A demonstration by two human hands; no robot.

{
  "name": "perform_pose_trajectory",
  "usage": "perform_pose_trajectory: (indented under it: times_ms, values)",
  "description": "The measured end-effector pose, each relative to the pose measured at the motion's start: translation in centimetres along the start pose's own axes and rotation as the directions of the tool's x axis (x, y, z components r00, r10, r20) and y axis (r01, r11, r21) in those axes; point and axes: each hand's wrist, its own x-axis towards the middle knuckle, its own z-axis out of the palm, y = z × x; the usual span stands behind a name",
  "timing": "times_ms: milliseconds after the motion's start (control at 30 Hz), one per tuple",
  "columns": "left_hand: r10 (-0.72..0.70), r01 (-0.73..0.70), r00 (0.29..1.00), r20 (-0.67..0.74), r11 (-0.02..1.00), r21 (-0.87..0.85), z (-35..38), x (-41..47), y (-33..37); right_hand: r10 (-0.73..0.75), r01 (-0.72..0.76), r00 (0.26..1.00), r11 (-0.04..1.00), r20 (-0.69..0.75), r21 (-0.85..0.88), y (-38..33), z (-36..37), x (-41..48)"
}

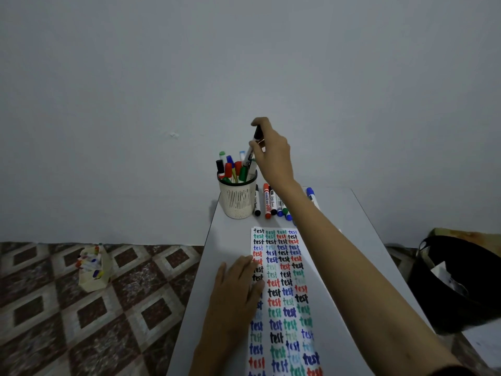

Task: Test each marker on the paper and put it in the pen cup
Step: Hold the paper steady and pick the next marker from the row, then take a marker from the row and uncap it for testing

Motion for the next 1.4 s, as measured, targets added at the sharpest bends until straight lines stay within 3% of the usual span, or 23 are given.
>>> perform_pose_trajectory:
  times_ms: [100, 267, 333, 433, 600, 733, 800, 833, 867, 933, 1000, 1067, 1133, 1233, 1300, 1400]
  values:
    - [-0.002, 0.002, 1.000, -0.010, 1.000, -0.011, -0.1, 0.0, 0.2, -0.007, 0.007, 1.000, 1.000, 0.015, 0.004, 0.0, 0.1, 0.8]
    - [0.000, 0.000, 1.000, -0.015, 1.000, -0.025, -0.1, 0.0, 0.1, -0.015, 0.031, 0.989, 0.994, -0.149, 0.106, -0.2, -0.1, 0.8]
    - [0.010, -0.011, 1.000, -0.018, 0.999, -0.032, 0.0, -0.1, 0.0, 0.002, 0.002, 0.999, 0.997, -0.053, 0.074, 0.3, 0.3, 0.2]
    - [0.011, -0.012, 1.000, -0.024, 1.000, -0.028, 0.2, 0.0, -0.1, 0.078, -0.037, 0.974, 0.981, 0.213, -0.192, 1.4, 1.4, -0.6]
    - [0.011, -0.012, 1.000, -0.028, 0.999, -0.031, 0.2, 0.0, 0.0, 0.064, 0.170, 0.910, 0.845, 0.411, -0.508, 2.9, 2.8, -2.1]
    - [0.018, -0.020, 0.999, -0.036, 0.999, -0.039, 0.3, 0.0, -0.2, -0.007, 0.139, 0.954, 0.895, 0.300, -0.424, 3.3, 1.4, -2.3]
    - [0.022, -0.023, 0.999, -0.039, 0.999, -0.042, 0.2, 0.0, -0.2, 0.059, -0.005, 0.990, 0.923, 0.128, -0.384, 4.6, -0.2, -2.8]
    - [0.023, -0.025, 0.999, -0.042, 0.999, -0.046, 0.2, -0.1, -0.2, 0.164, -0.137, 0.986, 0.919, 0.043, -0.370, 5.5, -1.2, -3.3]
    - [0.023, -0.025, 0.999, -0.044, 0.998, -0.050, 0.2, -0.1, -0.1, 0.303, -0.291, 0.953, 0.886, -0.024, -0.362, 6.7, -2.2, -3.9]
    - [0.024, -0.027, 0.998, -0.053, 0.998, -0.054, 0.2, -0.1, -0.1, 0.572, -0.552, 0.817, 0.733, -0.079, -0.399, 9.4, -4.1, -5.7]
    - [0.024, -0.029, 0.997, -0.069, 0.997, -0.066, 0.2, -0.1, 0.0, 0.737, -0.652, 0.674, 0.561, -0.050, -0.510, 11.8, -5.5, -7.9]
    - [0.026, -0.032, 0.996, -0.080, 0.997, -0.072, 0.1, -0.1, 0.0, 0.808, -0.661, 0.589, 0.500, 0.025, -0.559, 13.1, -6.2, -9.8]
    - [0.030, -0.036, 0.997, -0.076, 0.997, -0.069, 0.1, -0.1, -0.1, 0.797, -0.675, 0.602, 0.535, 0.040, -0.508, 13.8, -6.6, -11.2]
    - [0.037, -0.042, 0.996, -0.078, 0.997, -0.069, 0.1, -0.1, -0.1, 0.710, -0.703, 0.693, 0.627, -0.126, -0.335, 13.3, -7.4, -12.4]
    - [0.033, -0.039, 0.996, -0.078, 0.996, -0.080, 0.2, -0.1, -0.1, 0.621, -0.654, 0.730, 0.756, -0.284, -0.027, 11.3, -8.2, -12.3]
    - [0.025, -0.037, 0.995, -0.096, 0.991, -0.132, 0.2, -0.2, 0.0, 0.526, -0.402, 0.732, 0.846, -0.433, 0.350, 6.9, -9.7, -11.9]
